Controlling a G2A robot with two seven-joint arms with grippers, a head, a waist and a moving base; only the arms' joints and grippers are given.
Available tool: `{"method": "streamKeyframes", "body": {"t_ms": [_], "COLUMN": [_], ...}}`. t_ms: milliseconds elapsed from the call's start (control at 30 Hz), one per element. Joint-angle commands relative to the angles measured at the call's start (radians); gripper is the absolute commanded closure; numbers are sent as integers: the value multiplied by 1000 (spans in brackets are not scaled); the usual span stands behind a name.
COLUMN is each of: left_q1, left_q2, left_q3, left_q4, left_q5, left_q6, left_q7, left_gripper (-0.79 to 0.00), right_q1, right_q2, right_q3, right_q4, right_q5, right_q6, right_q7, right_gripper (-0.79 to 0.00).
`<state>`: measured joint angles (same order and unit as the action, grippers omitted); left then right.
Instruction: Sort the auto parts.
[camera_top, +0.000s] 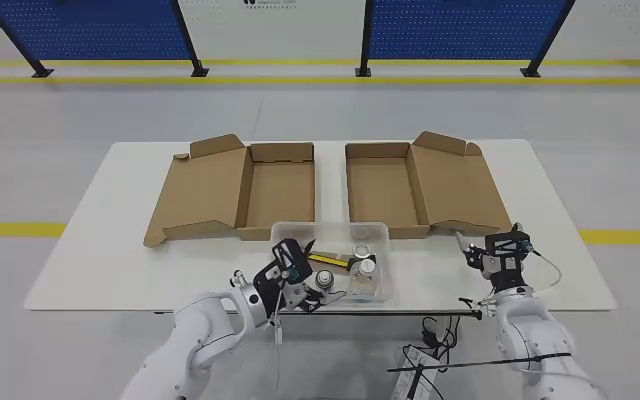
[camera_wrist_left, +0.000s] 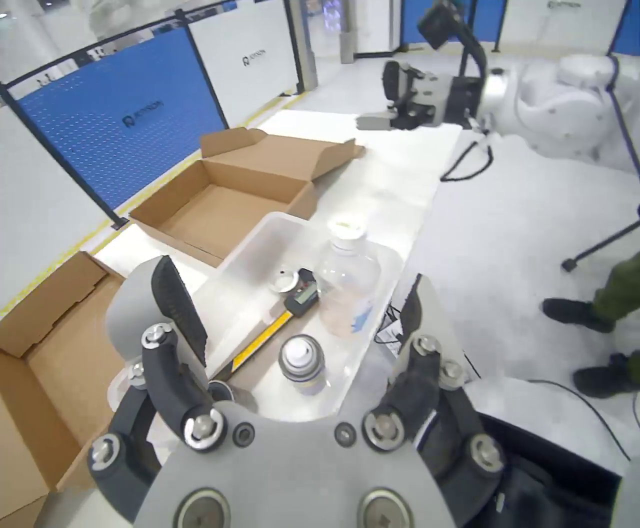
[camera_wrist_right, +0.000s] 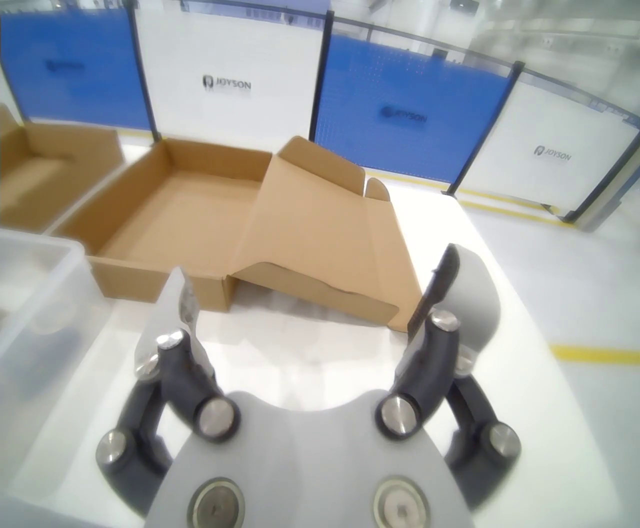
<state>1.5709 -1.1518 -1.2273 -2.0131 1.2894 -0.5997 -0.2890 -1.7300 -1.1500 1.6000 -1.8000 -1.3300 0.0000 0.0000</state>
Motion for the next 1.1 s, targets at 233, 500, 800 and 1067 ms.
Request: {"method": "streamKeyframes", "body": {"t_ms": [233,500,800,1067], "left_q1": [-3,-3,-71,-235], "left_q2": [3,3,-12,-52], "left_q3": [11,11,88,236], "left_q4": [7,7,29,172], "left_q5": [23,23,-49,-134], "left_q6": [-39,-39,17,117], "left_q7": [1,1,25,32], "left_gripper": [-785,-785,-785,-785], "right_q1": [0,0,0,0], "right_q2": [0,0,0,0], "right_q3": [0,0,0,0], "right_q4": [0,0,0,0], "right_q5": [0,0,0,0], "right_q6": [0,0,0,0], "right_q7": [0,0,0,0], "right_gripper": [-785,-785,-785,-785]}}
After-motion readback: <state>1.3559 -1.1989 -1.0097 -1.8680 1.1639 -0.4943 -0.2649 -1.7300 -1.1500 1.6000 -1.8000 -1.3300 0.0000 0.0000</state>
